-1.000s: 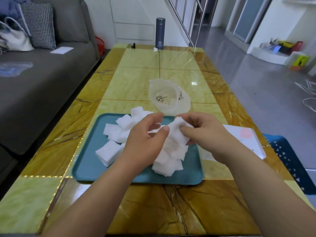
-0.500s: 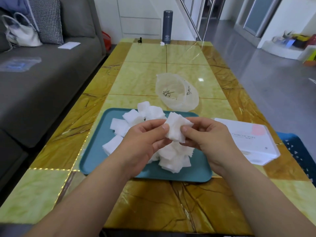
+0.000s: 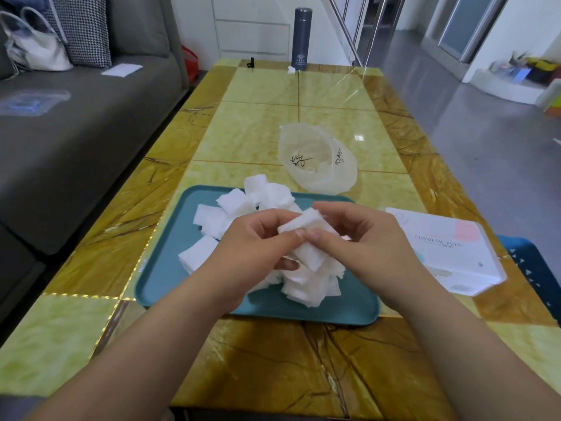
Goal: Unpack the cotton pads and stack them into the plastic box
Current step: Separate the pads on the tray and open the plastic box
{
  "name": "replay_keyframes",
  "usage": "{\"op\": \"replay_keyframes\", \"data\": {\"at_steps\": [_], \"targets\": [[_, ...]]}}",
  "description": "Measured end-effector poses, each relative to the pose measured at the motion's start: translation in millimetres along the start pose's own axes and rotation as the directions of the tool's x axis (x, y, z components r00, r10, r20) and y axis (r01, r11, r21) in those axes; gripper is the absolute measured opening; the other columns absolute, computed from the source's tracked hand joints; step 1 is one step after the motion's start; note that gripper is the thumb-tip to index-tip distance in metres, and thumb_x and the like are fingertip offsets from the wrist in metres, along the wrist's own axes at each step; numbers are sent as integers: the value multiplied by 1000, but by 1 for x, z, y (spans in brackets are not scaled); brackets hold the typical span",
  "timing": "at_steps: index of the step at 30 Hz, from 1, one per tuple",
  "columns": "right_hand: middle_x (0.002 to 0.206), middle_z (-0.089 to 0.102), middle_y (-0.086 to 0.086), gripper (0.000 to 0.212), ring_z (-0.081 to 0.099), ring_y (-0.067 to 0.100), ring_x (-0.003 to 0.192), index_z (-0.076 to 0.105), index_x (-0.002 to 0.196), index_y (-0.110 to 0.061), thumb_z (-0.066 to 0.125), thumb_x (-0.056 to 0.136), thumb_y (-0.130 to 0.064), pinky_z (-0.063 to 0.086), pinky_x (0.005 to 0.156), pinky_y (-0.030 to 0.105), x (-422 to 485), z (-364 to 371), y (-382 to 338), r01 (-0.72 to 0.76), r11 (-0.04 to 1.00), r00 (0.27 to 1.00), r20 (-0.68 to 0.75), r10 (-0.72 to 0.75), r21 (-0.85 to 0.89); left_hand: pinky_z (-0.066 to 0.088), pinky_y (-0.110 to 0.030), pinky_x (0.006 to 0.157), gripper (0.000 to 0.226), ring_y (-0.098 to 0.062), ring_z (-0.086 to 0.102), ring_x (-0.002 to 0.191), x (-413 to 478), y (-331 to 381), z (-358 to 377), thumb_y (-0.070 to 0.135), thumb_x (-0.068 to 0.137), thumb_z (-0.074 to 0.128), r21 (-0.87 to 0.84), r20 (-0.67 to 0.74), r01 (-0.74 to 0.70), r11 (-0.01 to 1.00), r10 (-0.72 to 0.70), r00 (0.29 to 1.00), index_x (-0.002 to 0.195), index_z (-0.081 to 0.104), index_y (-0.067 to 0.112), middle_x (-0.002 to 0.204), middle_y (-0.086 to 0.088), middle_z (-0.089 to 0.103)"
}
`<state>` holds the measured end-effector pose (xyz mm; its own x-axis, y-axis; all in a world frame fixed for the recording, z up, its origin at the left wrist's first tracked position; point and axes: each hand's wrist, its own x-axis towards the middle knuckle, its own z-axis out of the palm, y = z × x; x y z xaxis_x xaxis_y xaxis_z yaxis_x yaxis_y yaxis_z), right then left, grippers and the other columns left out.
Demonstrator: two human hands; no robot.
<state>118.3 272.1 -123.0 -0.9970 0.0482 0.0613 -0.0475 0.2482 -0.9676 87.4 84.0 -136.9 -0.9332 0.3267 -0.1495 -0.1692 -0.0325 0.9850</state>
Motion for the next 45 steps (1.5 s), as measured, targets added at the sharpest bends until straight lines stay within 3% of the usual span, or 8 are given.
{"op": "replay_keyframes", "data": {"at_steps": [5, 9, 15, 21, 25, 30, 37, 45], "targets": [[101, 81, 6, 25, 77, 25, 94, 76, 114, -13, 77, 90, -7, 61, 77, 37, 0, -1, 4, -61, 977, 998, 9, 60, 203, 60, -40, 83, 23, -30, 67, 97, -1, 2, -5, 14, 94, 72, -162, 9, 86, 983, -86, 996, 115, 75, 6, 109, -20, 72], [101, 81, 1, 22, 77, 23, 97, 79, 111, -19, 76, 91, -11, 64, 83, 43, -5, -3, 4, -66, 985, 998, -8, 68, 158, 59, -40, 81, 26, -31, 65, 100, -2, 1, -5, 15, 95, 69, -274, 16, 140, 952, -141, 990, 114, 73, -2, 111, -27, 69], [91, 82, -3, 16, 75, 13, 85, 84, 98, -26, 80, 88, -14, 62, 80, 35, -8, -2, 0, -17, 990, 992, -125, 35, 137, 61, -40, 82, 36, -33, 71, 102, -3, 2, 1, 15, 99, 60, -379, 58, 185, 907, -176, 983, 129, 64, -4, 120, -18, 72], [88, 81, -7, 15, 70, 6, 77, 84, 99, -26, 82, 86, -17, 59, 79, 27, -11, -2, 1, 14, 993, 973, -230, 12, 113, 64, -42, 85, 25, -33, 75, 92, -6, 5, 4, 17, 101, 61, -380, 73, 239, 894, -228, 971, 120, 67, 2, 111, -23, 76], [94, 79, -6, 13, 73, 13, 89, 84, 95, -22, 83, 85, -14, 59, 82, 37, -10, -4, 0, 91, 995, 969, -233, -79, 40, 65, -42, 81, 26, -36, 75, 90, -5, 4, -1, 14, 101, 61, -381, 8, 229, 896, -244, 970, 120, 66, -2, 108, -25, 76], [72, 75, 4, 12, 60, 14, 58, 83, 86, -17, 81, 83, -5, 50, 57, 29, -9, -15, -6, 62, 987, 996, -70, -52, 147, 65, -44, 83, 32, -37, 73, 96, -3, 2, -2, 12, 100, 64, -307, 0, 214, 927, -225, 974, 126, 64, -7, 114, -28, 74], [73, 75, 5, 7, 63, 13, 59, 81, 83, -15, 85, 82, -10, 52, 59, 29, -6, -12, 1, -4, 998, 998, -62, 8, 59, 64, -40, 80, 25, -31, 74, 91, -3, 1, 1, 15, 99, 65, -220, 62, 199, 955, -190, 980, 118, 72, 1, 109, -23, 76], [76, 75, 7, 8, 64, 14, 63, 79, 86, -17, 86, 83, -16, 54, 63, 31, -6, -12, 5, -18, 999, 996, -83, 21, 40, 61, -47, 91, 25, -35, 72, 99, -5, 1, 2, 16, 98, 66, -185, 74, 190, 964, -179, 981, 118, 73, 2, 115, -25, 74]]}}
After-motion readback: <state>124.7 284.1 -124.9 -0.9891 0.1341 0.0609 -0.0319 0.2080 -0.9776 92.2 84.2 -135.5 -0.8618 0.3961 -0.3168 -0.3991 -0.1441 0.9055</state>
